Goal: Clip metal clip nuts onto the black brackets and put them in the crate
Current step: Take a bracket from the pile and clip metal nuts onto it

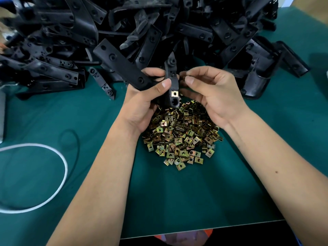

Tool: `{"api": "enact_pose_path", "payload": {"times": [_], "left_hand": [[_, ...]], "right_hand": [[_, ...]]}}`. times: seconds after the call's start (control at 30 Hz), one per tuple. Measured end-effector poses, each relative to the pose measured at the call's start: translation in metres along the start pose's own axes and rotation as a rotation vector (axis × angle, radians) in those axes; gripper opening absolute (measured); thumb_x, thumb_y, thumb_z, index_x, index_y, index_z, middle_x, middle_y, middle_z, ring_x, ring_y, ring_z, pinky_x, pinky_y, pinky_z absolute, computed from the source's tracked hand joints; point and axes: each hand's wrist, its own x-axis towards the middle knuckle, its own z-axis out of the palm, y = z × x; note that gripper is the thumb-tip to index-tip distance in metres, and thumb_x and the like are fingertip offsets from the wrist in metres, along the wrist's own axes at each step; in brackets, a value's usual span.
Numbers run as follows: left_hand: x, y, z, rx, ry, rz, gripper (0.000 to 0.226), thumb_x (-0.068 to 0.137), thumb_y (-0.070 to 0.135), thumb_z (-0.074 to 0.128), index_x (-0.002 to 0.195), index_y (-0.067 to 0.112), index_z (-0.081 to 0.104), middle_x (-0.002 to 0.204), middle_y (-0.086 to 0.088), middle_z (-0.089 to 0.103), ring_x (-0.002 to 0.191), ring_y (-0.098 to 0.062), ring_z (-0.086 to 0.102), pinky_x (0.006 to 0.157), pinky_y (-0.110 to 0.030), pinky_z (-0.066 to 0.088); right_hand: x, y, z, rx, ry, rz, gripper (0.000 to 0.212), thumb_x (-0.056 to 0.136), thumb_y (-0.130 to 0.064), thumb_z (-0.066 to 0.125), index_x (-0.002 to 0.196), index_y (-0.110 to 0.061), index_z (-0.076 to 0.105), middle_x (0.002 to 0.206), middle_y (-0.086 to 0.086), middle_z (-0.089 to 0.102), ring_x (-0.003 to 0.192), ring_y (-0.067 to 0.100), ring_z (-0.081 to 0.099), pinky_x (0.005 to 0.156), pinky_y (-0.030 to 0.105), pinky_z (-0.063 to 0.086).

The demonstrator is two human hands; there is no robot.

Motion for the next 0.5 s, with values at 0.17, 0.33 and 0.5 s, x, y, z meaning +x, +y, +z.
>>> {"api": "enact_pose_path", "payload": {"times": [0.17, 0.33, 0.5], "left_hand": [[0.0002, -0.0013, 0.0011, 0.068, -0.013, 0.002, 0.02, 0.08, 0.002, 0.073, 0.095, 0.013, 0.064, 0.107, -0.02, 0.062, 0.092, -0.027, 0.065, 0.074, -0.035, 0.055], [0.0003, -0.0027, 0.0008, 0.098, -0.036, -0.001, 0.02, 0.081, 0.002, 0.074, 0.095, 0.013, 0.063, 0.111, -0.021, 0.054, 0.091, -0.028, 0.063, 0.076, -0.037, 0.055], [0.0013, -0.0037, 0.0001, 0.079, -0.023, 0.006, 0.021, 0.081, 0.001, 0.073, 0.096, 0.012, 0.064, 0.106, -0.018, 0.057, 0.088, -0.024, 0.066, 0.075, -0.035, 0.056]], "right_hand": [[0.0013, 0.0003, -0.0008, 0.085, 0.018, 0.024, 0.012, 0.091, 0.003, 0.07, 0.096, -0.006, 0.077, 0.09, 0.006, 0.077, 0.085, 0.015, 0.072, 0.077, 0.026, 0.059], [0.0018, 0.0037, 0.0003, 0.009, 0.016, -0.01, 0.011, 0.091, 0.003, 0.071, 0.096, -0.005, 0.077, 0.094, 0.012, 0.078, 0.087, 0.022, 0.073, 0.079, 0.029, 0.059], [0.0032, 0.0053, -0.0007, -0.047, 0.04, -0.013, 0.01, 0.09, 0.0, 0.074, 0.097, -0.006, 0.077, 0.097, 0.015, 0.077, 0.092, 0.029, 0.069, 0.091, 0.044, 0.05]]}}
